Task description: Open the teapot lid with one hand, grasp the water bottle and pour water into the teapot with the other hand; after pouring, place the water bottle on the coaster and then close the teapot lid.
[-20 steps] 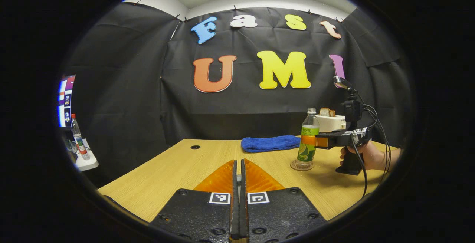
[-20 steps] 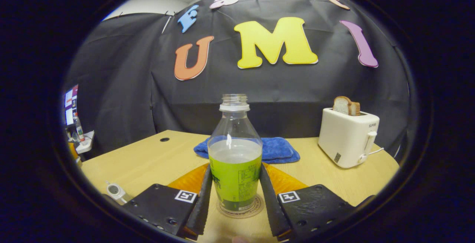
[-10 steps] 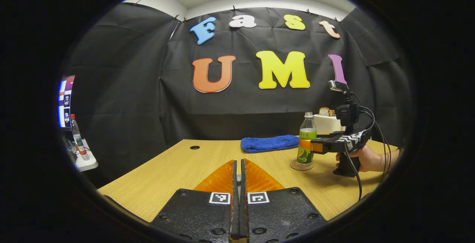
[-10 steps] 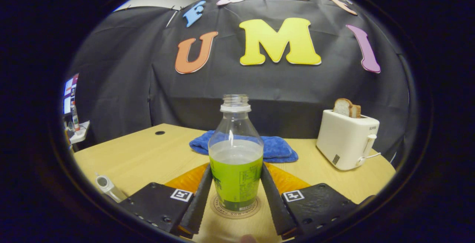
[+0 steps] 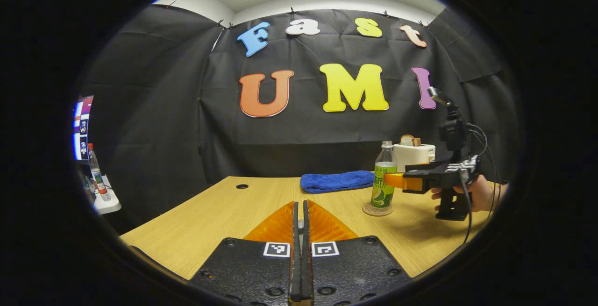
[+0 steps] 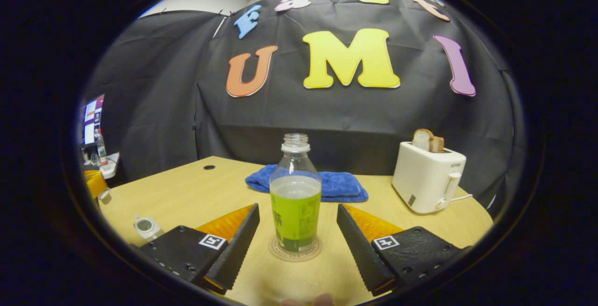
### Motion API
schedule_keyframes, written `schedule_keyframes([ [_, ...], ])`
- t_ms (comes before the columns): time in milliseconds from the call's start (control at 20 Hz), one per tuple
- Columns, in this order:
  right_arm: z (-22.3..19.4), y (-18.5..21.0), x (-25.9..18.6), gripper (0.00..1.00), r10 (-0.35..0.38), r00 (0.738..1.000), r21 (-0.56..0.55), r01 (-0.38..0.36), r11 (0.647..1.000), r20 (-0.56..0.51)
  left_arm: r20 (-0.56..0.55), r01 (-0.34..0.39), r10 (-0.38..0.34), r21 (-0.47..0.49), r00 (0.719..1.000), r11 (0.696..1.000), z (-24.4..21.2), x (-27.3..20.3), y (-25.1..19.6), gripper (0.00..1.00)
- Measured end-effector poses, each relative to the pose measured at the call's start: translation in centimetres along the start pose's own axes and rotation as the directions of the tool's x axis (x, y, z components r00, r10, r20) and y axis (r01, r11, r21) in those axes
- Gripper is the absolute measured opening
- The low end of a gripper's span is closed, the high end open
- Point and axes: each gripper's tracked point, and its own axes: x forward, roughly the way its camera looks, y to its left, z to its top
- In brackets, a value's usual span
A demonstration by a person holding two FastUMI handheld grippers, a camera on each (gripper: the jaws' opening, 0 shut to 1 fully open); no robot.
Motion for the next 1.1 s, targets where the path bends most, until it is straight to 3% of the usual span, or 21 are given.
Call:
schedule_keyframes([
  [450,-0.2,-3.7,-9.3,0.98,-0.095,0.99,-0.054,0.101,0.993,0.1,-0.002,-0.007,0.007,0.0,1.0,1.0,-2.0,3.2,-1.1,0.03],
  [1100,-0.2,-3.6,-10.7,0.95,-0.092,0.987,-0.045,0.099,0.994,0.135,-0.064,-0.015,0.012,-0.034,0.998,0.999,-5.1,4.9,-1.7,0.03],
])
